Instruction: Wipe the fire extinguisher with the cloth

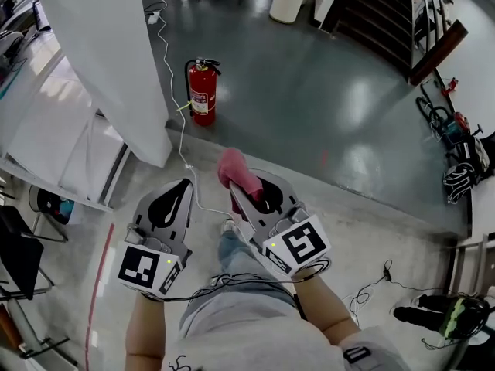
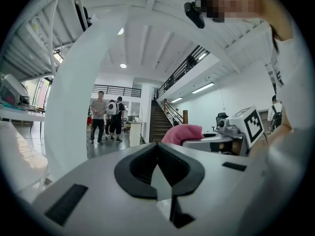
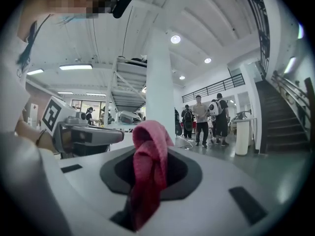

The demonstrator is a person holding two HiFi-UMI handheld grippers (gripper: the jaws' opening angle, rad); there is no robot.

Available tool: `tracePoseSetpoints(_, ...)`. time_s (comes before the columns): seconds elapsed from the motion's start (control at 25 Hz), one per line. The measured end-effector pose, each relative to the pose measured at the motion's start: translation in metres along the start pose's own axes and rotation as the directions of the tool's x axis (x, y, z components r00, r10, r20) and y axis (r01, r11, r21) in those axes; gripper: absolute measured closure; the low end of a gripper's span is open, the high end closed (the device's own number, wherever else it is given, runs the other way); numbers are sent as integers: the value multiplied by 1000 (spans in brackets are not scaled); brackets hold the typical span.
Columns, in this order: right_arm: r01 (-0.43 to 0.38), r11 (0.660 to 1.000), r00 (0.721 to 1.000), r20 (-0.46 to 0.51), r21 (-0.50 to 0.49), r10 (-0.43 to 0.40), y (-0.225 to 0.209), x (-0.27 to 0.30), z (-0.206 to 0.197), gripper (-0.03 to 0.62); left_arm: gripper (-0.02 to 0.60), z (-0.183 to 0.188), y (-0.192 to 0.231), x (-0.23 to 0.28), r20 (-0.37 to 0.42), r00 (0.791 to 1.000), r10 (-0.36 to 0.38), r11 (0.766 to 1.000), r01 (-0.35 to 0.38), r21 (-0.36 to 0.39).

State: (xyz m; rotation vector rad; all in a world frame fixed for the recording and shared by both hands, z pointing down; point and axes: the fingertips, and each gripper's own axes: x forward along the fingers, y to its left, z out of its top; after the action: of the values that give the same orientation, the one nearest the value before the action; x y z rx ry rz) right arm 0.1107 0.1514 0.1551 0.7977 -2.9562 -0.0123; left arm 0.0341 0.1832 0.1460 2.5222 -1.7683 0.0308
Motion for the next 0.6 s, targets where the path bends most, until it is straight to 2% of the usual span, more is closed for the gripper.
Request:
tracePoseSetpoints(0.36,-45,999,999,0,0,45,-93,81,14,507,574,20,59,109,-19,999,43,999,-43,3)
tracePoseSetpoints(0.6,-49,999,999,-2,10,49,-129,118,12,507,574,20,84,153,-32,998,51,999,-52,-10)
